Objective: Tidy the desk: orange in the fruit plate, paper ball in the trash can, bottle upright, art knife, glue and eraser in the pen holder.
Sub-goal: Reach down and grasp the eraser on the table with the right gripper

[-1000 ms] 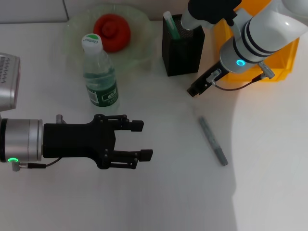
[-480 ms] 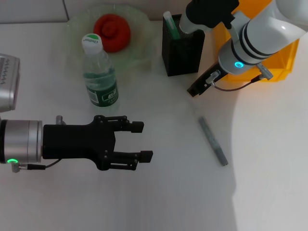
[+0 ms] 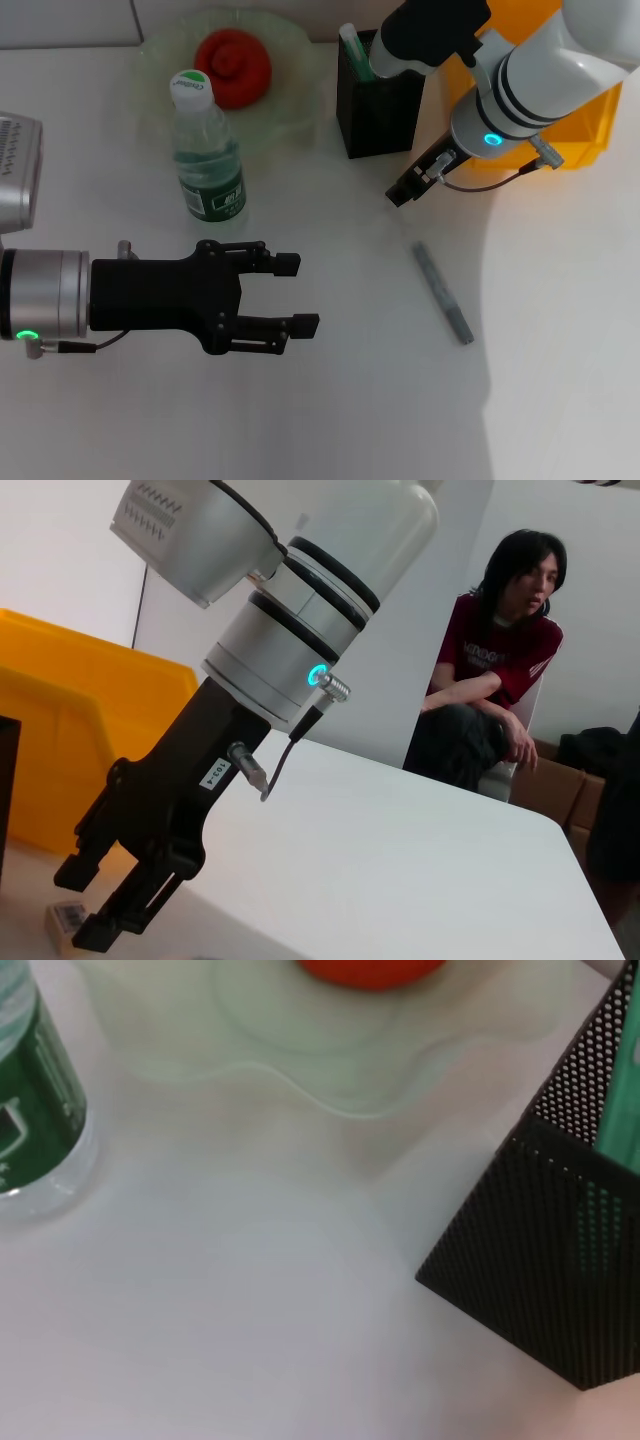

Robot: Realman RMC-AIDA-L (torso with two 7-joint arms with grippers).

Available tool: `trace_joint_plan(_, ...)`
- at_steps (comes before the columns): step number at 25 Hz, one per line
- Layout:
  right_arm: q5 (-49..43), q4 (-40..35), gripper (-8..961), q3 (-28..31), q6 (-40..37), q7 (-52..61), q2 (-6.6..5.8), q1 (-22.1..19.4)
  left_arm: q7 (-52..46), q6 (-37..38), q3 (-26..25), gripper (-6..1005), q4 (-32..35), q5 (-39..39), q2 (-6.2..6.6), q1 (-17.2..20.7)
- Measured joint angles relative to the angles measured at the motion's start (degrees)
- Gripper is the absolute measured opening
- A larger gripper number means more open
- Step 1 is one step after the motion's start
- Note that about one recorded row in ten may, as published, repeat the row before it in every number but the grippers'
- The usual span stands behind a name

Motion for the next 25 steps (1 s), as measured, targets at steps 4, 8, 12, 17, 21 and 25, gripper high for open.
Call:
trace_joint_plan(4, 0.0, 0.7, 588, 0.0, 1.0, 0.0, 0.01, 0.1, -0.2, 0.0, 0.0, 783, 0.0, 0.0, -0.01, -0.1)
trace_joint_plan(8, 0.2, 0.9, 586, 0.0, 1.1, 0.0, 0.01, 0.1, -0.3, 0.0, 0.0, 783, 0.0, 0.0, -0.01, -0.3)
trace_joint_plan(12, 0.4, 1.0, 583, 0.0, 1.3, -0.1, 0.01, 0.1, -0.5, 0.0, 0.0, 783, 0.0, 0.1, -0.01, -0.4)
trace_joint_plan(17, 0.4, 1.3, 556, 0.0, 2.2, -0.1, 0.09, -0.1, -0.5, 0.0, 0.0, 783, 0.0, 0.1, -0.01, -0.4)
trace_joint_plan(21, 0.7, 1.3, 464, 0.0, 2.7, -0.1, 0.10, -0.4, -0.5, 0.0, 0.0, 783, 0.0, 0.1, -0.01, -0.4)
trace_joint_plan(25, 1.8, 1.3, 387, 0.0, 2.8, -0.5, 0.11, -0.5, -0.5, 0.0, 0.0, 783, 0.0, 0.1, 0.00, -0.4)
